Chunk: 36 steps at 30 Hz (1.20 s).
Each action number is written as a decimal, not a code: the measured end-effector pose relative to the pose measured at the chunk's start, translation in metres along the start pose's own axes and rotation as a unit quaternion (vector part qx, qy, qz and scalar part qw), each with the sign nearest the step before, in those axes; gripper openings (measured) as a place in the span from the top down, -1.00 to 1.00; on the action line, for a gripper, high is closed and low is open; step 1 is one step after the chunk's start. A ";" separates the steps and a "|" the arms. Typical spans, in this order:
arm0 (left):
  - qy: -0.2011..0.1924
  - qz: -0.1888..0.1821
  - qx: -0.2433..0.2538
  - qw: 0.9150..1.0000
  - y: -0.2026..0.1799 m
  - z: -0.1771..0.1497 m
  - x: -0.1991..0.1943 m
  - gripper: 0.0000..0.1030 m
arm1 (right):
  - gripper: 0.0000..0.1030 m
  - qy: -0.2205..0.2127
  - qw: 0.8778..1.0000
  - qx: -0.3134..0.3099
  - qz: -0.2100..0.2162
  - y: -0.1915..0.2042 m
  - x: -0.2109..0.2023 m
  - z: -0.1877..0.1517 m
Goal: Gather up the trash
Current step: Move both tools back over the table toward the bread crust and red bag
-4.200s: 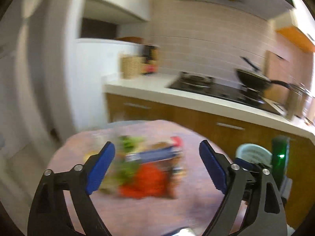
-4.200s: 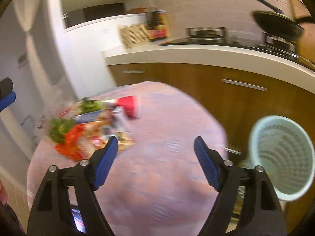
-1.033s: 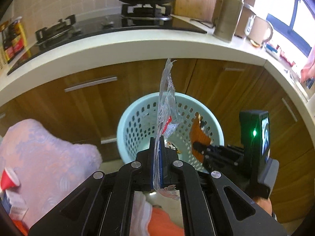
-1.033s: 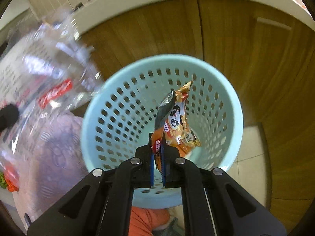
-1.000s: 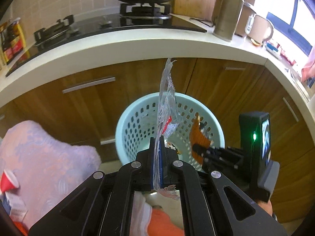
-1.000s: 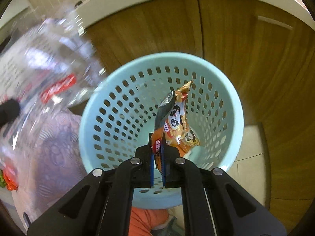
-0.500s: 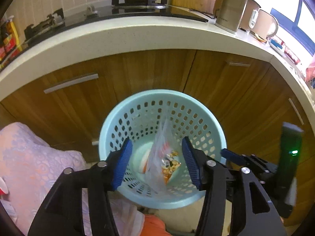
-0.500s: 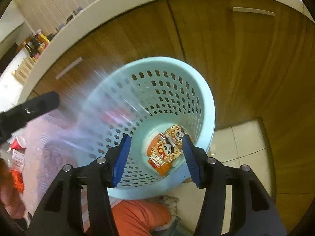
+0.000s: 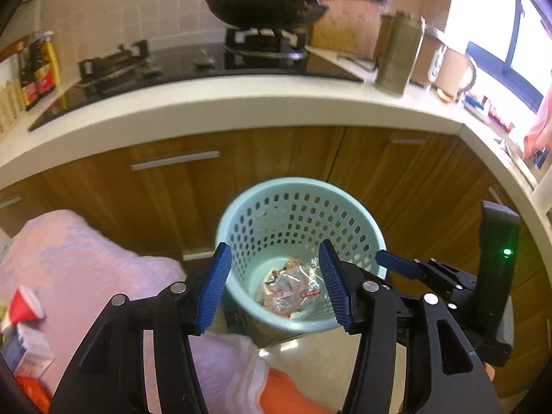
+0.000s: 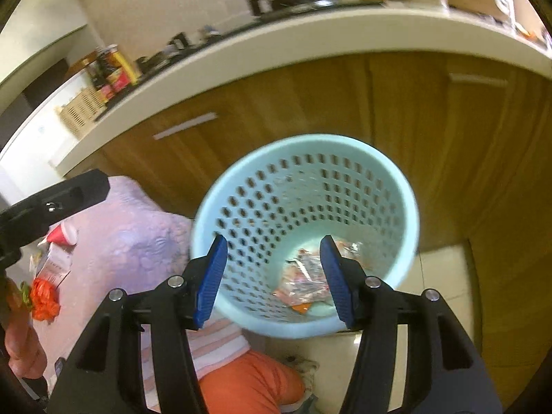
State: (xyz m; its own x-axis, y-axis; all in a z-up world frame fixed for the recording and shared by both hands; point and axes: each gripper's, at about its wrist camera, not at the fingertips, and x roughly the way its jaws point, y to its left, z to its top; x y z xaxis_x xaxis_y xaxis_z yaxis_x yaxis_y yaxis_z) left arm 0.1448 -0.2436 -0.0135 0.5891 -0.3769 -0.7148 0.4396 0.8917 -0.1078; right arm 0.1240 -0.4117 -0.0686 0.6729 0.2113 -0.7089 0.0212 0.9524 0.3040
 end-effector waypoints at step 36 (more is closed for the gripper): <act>-0.138 0.188 -0.288 0.929 0.306 -0.251 -0.259 0.04 | -0.30 0.028 0.933 -0.284 0.218 0.378 0.053 -0.107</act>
State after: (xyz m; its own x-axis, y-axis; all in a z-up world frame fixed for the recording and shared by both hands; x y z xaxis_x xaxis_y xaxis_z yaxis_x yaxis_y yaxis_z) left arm -0.0430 0.1896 -0.0346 0.8139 0.0100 -0.5809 -0.2222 0.9292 -0.2953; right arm 0.0885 -0.0168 -0.0598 0.4851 0.6023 -0.6340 -0.6519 0.7323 0.1968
